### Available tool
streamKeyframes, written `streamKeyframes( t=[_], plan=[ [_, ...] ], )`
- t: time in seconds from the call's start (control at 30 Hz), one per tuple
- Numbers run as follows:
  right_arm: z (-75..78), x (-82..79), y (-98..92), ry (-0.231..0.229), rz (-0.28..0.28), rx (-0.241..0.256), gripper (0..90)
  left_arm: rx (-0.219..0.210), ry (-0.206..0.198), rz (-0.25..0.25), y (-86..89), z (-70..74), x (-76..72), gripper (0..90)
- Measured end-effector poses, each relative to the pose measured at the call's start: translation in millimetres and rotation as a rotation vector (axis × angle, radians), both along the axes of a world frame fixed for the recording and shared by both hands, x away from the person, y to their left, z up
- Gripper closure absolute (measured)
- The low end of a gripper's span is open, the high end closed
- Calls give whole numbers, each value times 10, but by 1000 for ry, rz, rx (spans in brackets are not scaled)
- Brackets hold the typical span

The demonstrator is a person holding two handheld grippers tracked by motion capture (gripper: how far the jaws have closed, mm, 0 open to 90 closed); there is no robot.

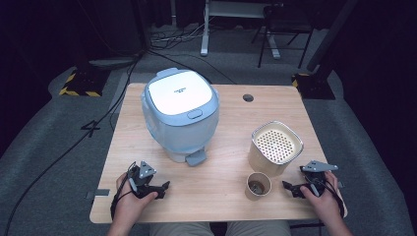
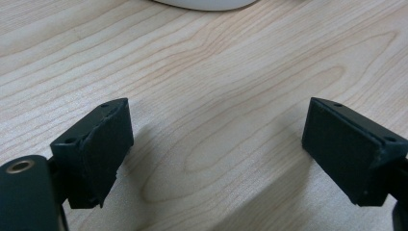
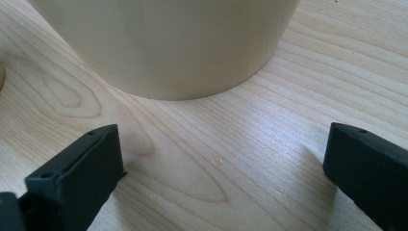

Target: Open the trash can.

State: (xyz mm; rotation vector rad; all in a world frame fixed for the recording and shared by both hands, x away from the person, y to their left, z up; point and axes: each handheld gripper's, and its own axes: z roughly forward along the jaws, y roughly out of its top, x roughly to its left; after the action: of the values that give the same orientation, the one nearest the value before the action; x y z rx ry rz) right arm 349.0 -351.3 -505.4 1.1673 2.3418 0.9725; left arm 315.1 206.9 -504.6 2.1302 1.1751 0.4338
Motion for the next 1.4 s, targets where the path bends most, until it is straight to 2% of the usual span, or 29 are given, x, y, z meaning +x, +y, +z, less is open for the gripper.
streamKeyframes(
  t=[0.13, 0.27, 0.33, 0.47, 0.5, 0.83, 0.9, 0.93, 1.0, 1.1, 1.17, 1.2, 1.33, 1.37, 1.4],
  plan=[
    [0, 0, 0, 0, 0, 0, 3, -6, -3, -9, -1, 1, -7, 128],
    [0, 0, 0, 0, 0, 0, 3, -5, -1, -25, 15, 24, -23, 202],
    [0, 0, 0, 0, 0, 0, 3, 6, 12, -31, 21, 56, -32, 281],
    [0, 0, 0, 0, 0, 0, 3, 3, -3, -51, 43, 125, -49, 339],
    [0, 0, 0, 0, 0, 0, 3, 0, -10, -66, 62, 178, -65, 341],
    [0, 0, 0, 0, 0, 0, 3, -54, 12, -105, 98, 375, -88, 341],
    [0, 0, 0, 0, 0, 0, 3, -79, 4, -110, 107, 453, -100, 341],
    [0, -1, 1, 0, 0, 0, 3, -89, -13, -125, 118, 543, -112, 346],
    [0, -1, 1, 0, -1, 0, 3, -94, -24, -131, 120, 587, -118, 348],
    [-1, -1, 1, -1, -1, 0, 3, -101, -49, -158, 136, 726, -135, 353],
    [-1, -1, 1, -1, -1, 0, 3, -134, -74, -175, 160, 861, -154, 359],
    [-1, -1, 1, -1, -1, 0, 3, -134, -74, -175, 160, 861, -154, 362],
    [-1, -1, 0, -1, -1, 0, 3, -169, -113, -195, 193, 1041, -170, 364],
    [-1, -1, 0, -1, -1, 0, 3, -169, -113, -195, 193, 1041, -170, 370],
    [-1, -1, 0, -1, -1, 0, 3, -187, -120, -204, 196, 1093, -176, 374]
  ],
)
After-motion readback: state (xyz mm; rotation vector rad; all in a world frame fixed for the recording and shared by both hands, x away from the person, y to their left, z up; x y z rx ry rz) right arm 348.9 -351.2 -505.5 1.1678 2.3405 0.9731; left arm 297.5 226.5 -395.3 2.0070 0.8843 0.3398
